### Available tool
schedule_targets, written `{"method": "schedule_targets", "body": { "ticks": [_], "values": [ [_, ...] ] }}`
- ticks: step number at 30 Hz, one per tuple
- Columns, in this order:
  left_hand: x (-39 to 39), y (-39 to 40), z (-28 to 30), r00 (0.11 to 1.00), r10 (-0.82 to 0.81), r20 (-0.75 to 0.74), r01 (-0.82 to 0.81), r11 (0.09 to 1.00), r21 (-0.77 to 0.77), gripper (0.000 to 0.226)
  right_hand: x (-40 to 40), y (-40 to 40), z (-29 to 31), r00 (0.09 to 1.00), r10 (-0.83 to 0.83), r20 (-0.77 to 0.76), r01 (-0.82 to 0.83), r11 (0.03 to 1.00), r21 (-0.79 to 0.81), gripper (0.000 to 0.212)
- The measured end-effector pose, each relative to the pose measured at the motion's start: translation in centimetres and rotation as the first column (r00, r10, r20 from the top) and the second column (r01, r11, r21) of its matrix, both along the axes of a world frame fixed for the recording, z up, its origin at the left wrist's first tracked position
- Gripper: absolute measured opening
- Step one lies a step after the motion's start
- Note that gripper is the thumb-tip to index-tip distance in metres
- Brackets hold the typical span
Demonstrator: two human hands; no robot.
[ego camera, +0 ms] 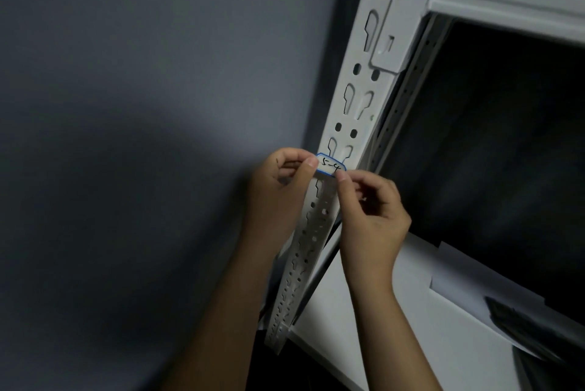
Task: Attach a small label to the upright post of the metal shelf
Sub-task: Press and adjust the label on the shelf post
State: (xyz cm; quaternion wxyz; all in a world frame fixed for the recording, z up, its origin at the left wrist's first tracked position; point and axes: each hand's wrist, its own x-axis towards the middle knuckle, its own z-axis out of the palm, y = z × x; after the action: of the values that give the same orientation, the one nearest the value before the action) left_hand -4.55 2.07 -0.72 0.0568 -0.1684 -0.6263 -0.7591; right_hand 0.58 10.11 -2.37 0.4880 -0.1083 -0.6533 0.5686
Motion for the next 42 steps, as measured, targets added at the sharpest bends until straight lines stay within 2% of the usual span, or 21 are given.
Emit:
{"method": "schedule_targets", "body": {
  "ticks": [9, 17, 27, 30, 42],
  "values": [
    [-0.2, 1.0, -2.0, 0.988, 0.148, -0.043, -0.153, 0.975, -0.159, 0.025, -0.1, 0.4, -1.4, 0.995, -0.087, 0.04, 0.085, 0.994, 0.07, 0.012],
    [-0.7, 1.4, -2.3, 0.986, 0.16, -0.054, -0.166, 0.973, -0.16, 0.024, -0.3, 0.6, -1.7, 0.993, -0.115, 0.019, 0.113, 0.991, 0.071, 0.009],
    [-0.7, 1.8, -2.2, 0.978, 0.194, -0.078, -0.205, 0.964, -0.172, 0.022, -0.6, 0.7, -2.1, 0.978, -0.205, -0.027, 0.206, 0.953, 0.223, 0.004],
    [-0.8, 1.9, -2.3, 0.975, 0.203, -0.091, -0.216, 0.962, -0.166, 0.023, -0.6, 0.8, -2.0, 0.98, -0.196, -0.03, 0.198, 0.957, 0.212, 0.01],
    [-0.5, 2.0, -2.3, 0.972, 0.21, -0.104, -0.224, 0.963, -0.152, 0.025, -0.7, 0.8, -2.0, 0.981, -0.195, -0.017, 0.194, 0.956, 0.22, 0.008]
  ]
}}
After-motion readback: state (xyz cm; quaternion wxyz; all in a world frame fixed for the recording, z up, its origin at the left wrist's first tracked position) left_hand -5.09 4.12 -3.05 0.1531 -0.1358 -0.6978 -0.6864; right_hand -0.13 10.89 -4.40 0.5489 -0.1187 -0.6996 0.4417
